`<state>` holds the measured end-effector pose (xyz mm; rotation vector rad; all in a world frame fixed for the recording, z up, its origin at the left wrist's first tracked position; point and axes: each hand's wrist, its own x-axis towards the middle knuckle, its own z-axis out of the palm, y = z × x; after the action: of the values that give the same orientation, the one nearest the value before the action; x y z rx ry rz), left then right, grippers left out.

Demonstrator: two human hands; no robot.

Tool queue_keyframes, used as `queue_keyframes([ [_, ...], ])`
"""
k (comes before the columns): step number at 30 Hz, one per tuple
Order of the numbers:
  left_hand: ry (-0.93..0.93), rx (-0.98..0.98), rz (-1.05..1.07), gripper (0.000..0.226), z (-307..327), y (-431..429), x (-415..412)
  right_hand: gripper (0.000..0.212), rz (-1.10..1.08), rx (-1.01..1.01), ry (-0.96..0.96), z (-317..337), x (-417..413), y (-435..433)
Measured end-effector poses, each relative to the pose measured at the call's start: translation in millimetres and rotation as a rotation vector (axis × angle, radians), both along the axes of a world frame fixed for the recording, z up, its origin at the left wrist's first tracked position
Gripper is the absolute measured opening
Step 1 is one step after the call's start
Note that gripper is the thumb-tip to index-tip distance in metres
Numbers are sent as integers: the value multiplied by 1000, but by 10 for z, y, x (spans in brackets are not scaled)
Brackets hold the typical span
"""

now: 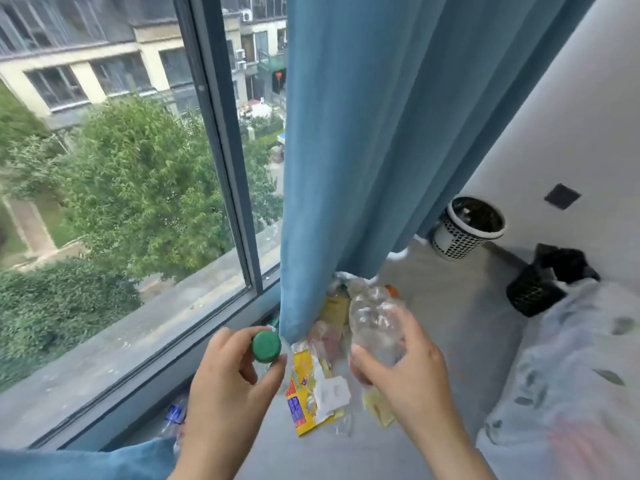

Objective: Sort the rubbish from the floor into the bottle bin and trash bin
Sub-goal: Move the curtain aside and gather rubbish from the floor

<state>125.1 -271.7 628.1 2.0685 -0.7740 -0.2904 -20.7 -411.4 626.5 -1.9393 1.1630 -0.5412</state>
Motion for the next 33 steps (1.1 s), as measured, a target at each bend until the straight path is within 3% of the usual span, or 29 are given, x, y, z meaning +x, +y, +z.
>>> queue_keyframes([
  [14, -128, -210, -216, 23, 2388, -108, -582, 62, -280, -80, -230, 2439, -828, 282],
  [18, -145, -270, -271, 16, 2907, -282, -774, 51, -302, -125, -332, 2982, -1081, 243],
  [26, -190, -399, -320, 14, 3616, -803, -1398, 54, -318, -242, -388, 3741, -1704, -97],
  [33, -228, -462, -374, 12, 3909, -1337, -2038, 62, -390, -309, -415, 3989, -2355, -557],
])
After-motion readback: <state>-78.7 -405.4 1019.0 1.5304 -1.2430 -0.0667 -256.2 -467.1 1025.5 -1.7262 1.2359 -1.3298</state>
